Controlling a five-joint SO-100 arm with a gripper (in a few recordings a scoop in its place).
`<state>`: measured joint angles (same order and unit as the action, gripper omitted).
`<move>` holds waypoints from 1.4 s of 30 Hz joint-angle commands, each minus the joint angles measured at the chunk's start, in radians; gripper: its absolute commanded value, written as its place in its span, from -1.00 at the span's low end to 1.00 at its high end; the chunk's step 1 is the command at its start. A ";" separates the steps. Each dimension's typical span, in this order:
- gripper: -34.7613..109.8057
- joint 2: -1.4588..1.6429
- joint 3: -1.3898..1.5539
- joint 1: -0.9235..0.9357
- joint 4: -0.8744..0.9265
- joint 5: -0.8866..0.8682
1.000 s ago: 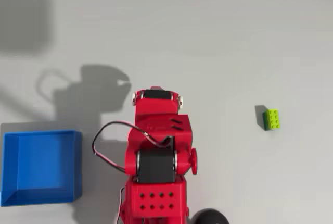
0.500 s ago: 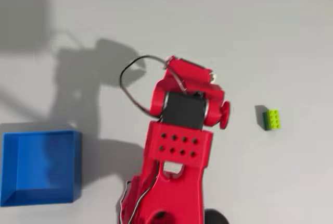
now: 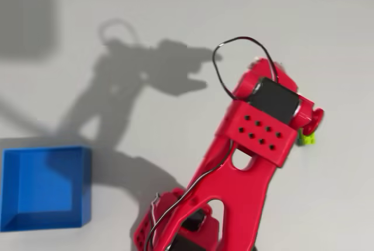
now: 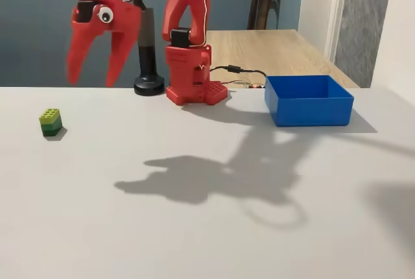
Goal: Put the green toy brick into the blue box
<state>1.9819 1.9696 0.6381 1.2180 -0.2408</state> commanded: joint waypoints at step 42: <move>-0.17 -0.279 0.291 0.397 -0.600 -0.003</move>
<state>1.6828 2.2611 1.0247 0.6274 -0.2148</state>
